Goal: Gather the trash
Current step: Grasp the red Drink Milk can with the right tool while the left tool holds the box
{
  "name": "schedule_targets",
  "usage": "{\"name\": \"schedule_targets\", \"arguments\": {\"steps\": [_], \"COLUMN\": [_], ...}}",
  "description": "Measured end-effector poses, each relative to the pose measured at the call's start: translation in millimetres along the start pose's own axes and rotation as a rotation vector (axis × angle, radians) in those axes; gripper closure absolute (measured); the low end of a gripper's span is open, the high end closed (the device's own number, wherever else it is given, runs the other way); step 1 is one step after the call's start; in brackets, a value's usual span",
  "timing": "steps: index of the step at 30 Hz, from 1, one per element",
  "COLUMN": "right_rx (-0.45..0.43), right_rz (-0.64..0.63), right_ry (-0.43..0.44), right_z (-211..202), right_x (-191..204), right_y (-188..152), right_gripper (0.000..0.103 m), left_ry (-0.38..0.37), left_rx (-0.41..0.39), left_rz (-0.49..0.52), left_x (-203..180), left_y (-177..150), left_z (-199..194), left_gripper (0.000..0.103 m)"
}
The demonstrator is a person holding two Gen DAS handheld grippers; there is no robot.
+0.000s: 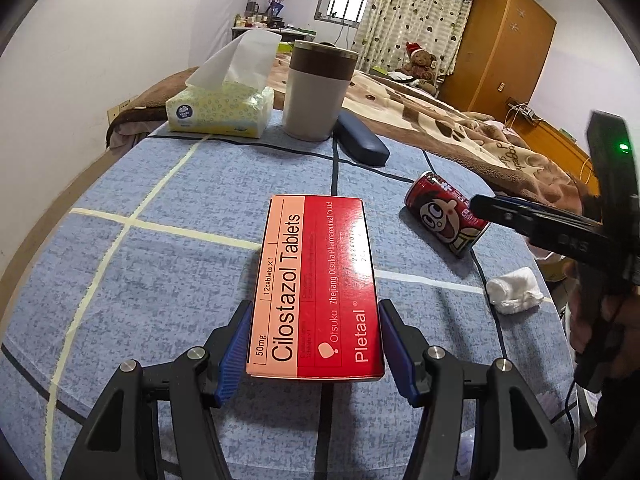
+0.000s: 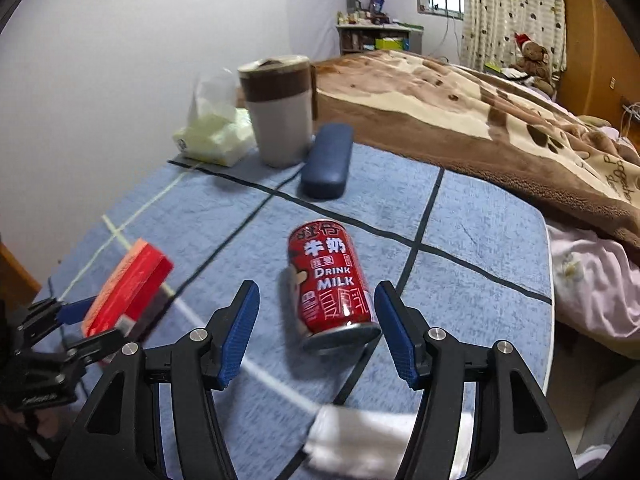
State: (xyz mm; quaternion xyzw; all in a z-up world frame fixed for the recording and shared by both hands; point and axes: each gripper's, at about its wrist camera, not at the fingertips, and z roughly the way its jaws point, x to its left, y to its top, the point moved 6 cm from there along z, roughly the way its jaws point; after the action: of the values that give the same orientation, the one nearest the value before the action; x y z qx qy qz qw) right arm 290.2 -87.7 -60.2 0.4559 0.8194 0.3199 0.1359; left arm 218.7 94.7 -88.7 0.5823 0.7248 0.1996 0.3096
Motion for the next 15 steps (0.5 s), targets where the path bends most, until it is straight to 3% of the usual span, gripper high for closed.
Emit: {"name": "schedule_targets", "arguments": {"steps": [7, 15], "right_rx": [0.061, 0.071], "right_rz": [0.027, 0.022], "right_ry": [0.001, -0.011], "right_z": [29, 24], "right_x": [-3, 2], "right_y": [1, -5], "right_gripper": [0.041, 0.047], "left_ry": [-0.003, -0.006], "left_rx": [0.018, 0.023], "left_rz": [-0.004, 0.006], "left_x": [3, 0], "left_y": [-1, -1], "left_z": [9, 11], "left_gripper": [0.042, 0.042]}}
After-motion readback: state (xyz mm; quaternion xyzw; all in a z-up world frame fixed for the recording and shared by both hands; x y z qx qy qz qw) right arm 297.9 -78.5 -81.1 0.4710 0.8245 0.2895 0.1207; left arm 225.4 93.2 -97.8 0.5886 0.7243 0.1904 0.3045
